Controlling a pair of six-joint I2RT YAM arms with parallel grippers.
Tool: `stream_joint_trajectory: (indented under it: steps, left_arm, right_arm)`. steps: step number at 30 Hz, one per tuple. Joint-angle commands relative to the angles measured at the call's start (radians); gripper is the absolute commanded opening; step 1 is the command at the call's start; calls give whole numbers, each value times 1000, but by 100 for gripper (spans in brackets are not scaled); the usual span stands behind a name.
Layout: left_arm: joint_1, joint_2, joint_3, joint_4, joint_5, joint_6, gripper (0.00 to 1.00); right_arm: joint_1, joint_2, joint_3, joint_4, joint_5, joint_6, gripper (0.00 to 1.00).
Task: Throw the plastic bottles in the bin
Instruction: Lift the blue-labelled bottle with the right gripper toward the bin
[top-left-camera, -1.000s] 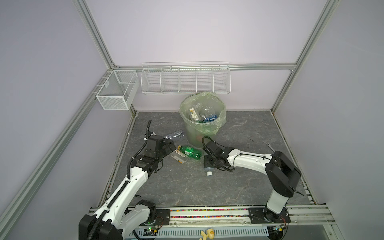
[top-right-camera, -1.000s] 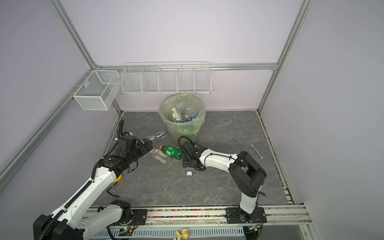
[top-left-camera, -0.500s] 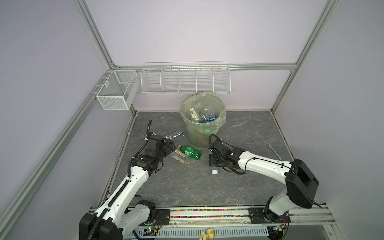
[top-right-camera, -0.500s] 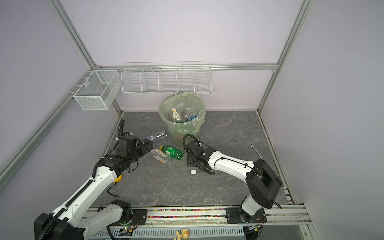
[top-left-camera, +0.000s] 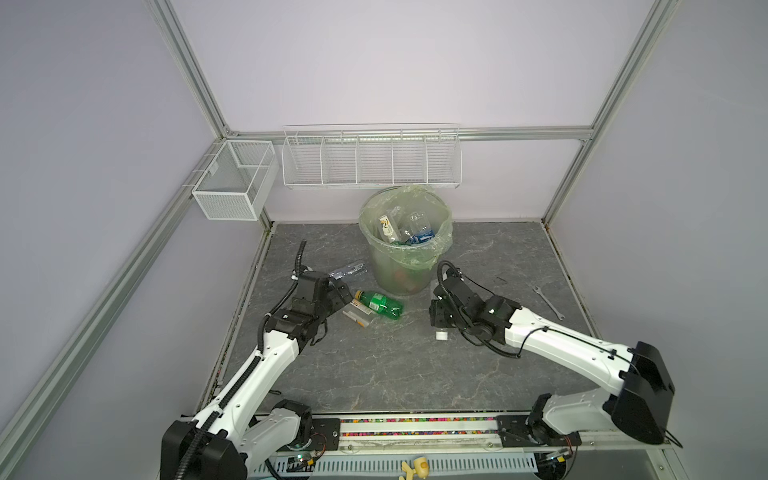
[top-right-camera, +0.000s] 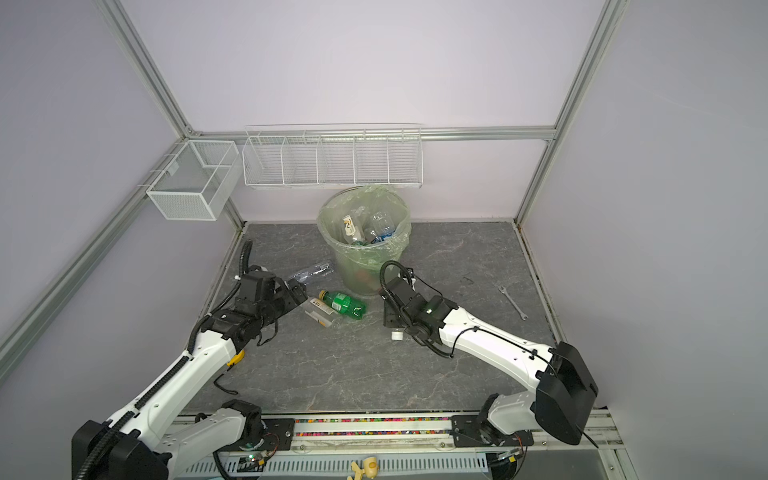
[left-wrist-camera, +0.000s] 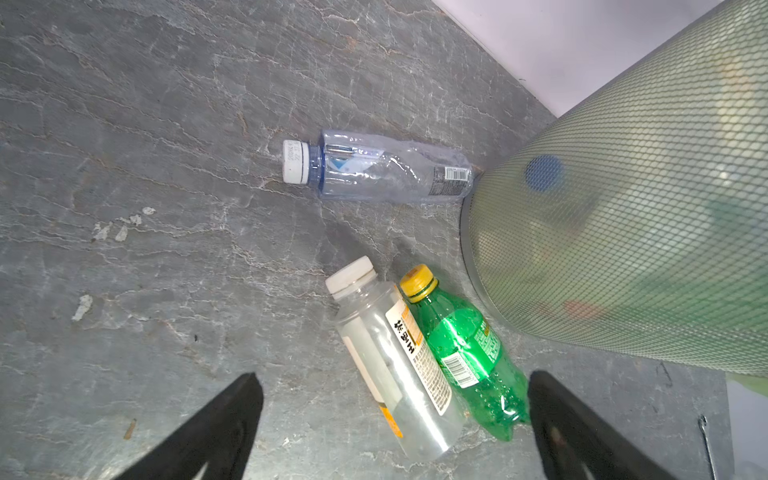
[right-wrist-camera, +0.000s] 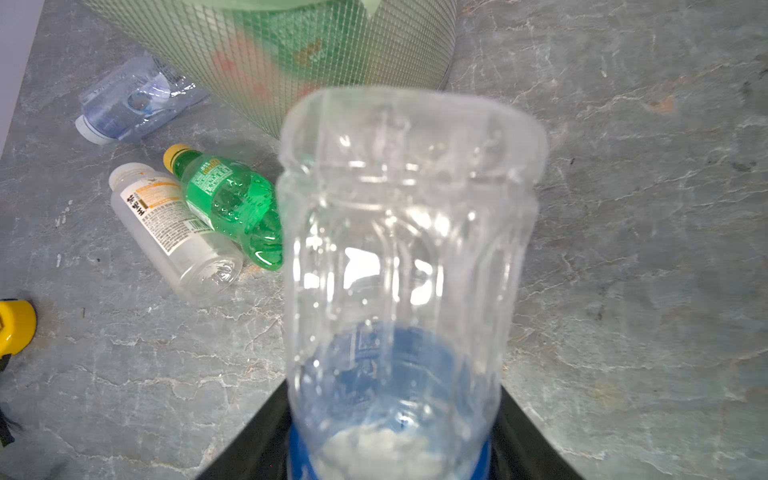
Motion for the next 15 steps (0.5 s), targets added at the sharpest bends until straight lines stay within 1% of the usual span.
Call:
stream_joint_trajectory:
  steps: [1, 7, 15]
  left_arm:
    - [5, 10, 1, 2, 8, -12, 99]
    - [4, 4, -5, 3, 7, -15, 99]
    - [5, -8, -12, 5, 13, -26, 99]
  right_arm:
    - [-3, -49, 14, -34, 55, -32, 63]
    - [-11, -127, 34, -33, 65, -59, 63]
    - [-16, -176, 120, -70, 81, -105, 63]
